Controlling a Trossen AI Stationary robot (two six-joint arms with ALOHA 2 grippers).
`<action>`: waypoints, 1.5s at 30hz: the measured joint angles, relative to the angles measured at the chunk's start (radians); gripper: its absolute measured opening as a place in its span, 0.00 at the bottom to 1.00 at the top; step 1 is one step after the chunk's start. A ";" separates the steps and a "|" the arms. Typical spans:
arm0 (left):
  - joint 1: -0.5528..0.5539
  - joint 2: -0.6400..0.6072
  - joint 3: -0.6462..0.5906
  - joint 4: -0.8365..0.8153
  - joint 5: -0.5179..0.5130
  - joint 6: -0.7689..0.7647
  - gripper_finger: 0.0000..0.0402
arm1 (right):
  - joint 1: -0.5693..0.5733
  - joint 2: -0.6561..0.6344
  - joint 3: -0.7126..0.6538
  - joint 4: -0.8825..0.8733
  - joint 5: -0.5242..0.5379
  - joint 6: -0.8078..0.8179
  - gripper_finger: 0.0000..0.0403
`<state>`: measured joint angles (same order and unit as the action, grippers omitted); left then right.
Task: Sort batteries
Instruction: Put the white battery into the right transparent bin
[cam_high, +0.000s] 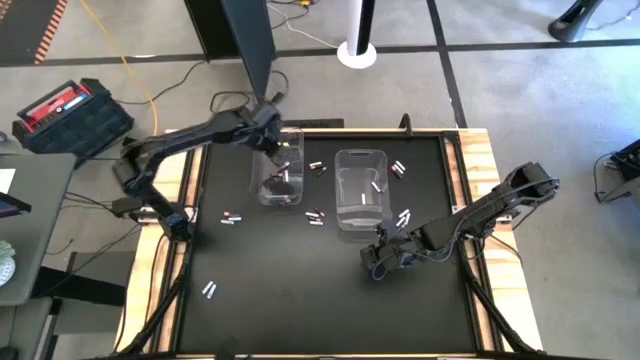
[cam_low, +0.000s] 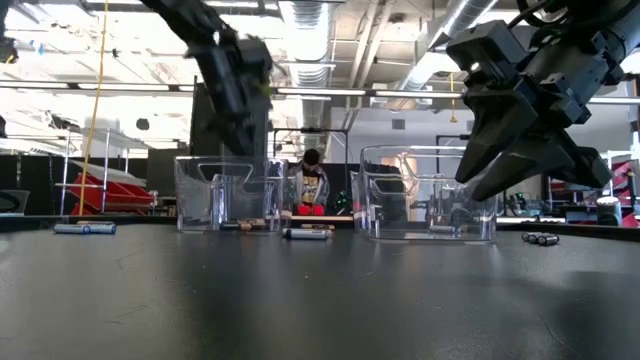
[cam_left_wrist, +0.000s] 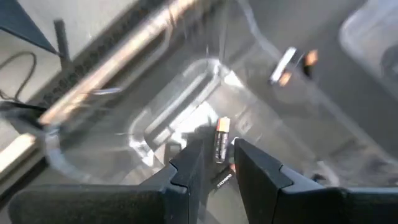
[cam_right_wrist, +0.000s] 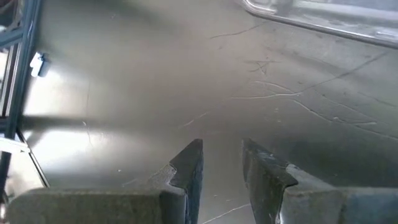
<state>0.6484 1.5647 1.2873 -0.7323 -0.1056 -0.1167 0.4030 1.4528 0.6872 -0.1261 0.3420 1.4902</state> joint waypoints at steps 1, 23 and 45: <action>-0.008 -0.035 0.000 -0.010 -0.009 -0.020 0.22 | 0.000 0.000 0.000 0.000 0.000 -0.007 0.31; -0.865 -0.473 -0.235 -0.310 -0.483 -1.041 0.22 | 0.096 0.000 0.000 0.005 -0.010 -0.172 0.31; -1.391 -0.175 -0.330 -0.411 -0.390 -1.735 0.23 | 0.161 0.000 0.000 0.026 -0.011 -0.173 0.31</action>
<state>-0.7427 1.3899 0.9569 -1.1428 -0.4959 -1.8520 0.5640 1.4525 0.6872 -0.1001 0.3313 1.3172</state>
